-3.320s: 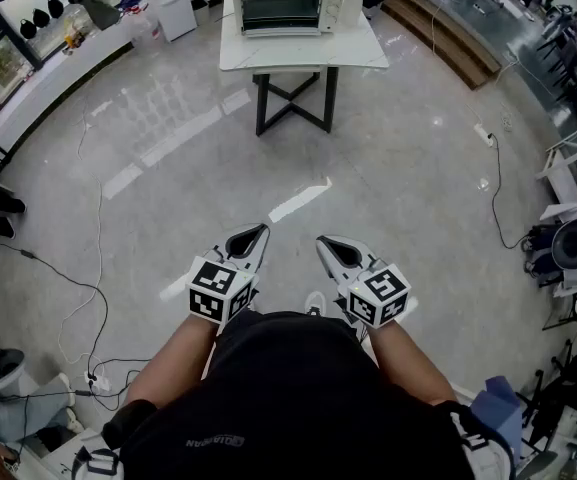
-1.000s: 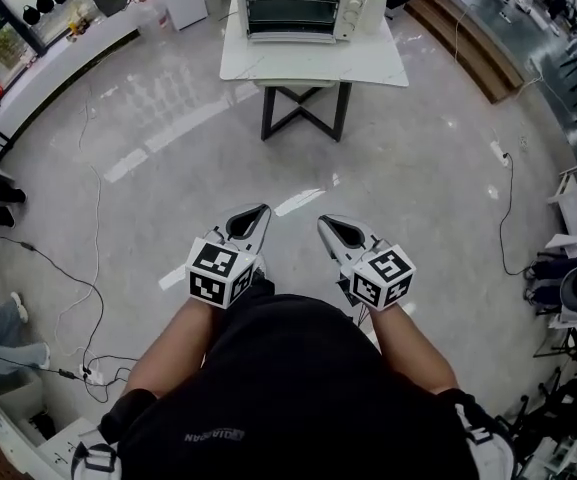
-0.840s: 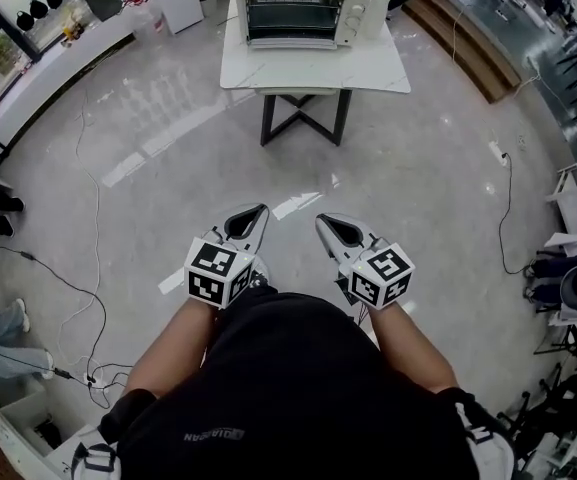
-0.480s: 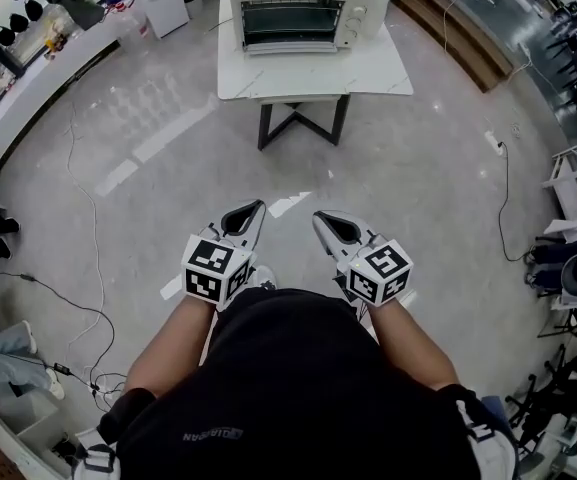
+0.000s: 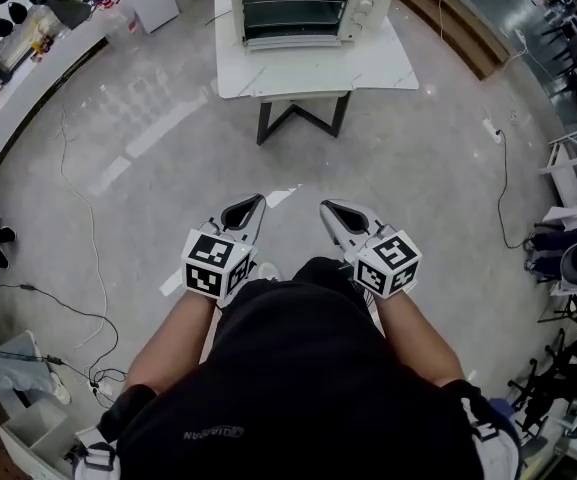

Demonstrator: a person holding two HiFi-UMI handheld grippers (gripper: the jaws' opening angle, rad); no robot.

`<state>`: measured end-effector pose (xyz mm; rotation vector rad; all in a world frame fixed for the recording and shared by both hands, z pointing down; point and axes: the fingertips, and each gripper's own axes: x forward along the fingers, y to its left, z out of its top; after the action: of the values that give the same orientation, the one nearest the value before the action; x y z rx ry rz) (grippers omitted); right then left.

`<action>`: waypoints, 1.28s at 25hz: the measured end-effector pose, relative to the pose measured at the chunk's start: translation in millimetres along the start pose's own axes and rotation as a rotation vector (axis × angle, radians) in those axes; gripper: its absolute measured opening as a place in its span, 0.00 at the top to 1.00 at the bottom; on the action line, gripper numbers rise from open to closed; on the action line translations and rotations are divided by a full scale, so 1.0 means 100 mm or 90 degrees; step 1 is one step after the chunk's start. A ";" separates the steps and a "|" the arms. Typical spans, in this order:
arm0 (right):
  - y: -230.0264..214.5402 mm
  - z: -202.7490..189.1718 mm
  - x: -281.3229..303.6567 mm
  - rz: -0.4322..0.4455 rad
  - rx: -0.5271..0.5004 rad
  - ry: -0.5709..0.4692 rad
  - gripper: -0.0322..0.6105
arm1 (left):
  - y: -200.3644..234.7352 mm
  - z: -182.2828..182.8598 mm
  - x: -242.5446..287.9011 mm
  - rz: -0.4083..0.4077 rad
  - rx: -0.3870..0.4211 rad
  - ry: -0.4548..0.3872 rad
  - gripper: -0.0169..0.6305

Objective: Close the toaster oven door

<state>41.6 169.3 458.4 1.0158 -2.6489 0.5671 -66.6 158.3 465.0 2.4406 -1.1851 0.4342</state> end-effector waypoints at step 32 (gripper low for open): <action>-1.97 1.01 1.39 0.120 0.006 0.025 0.95 | 1.09 1.24 1.84 0.100 -0.023 0.005 0.97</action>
<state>66.2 -90.4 471.1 0.7537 -2.7275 0.6320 -31.1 -86.6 460.0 2.3223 -1.3751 0.4634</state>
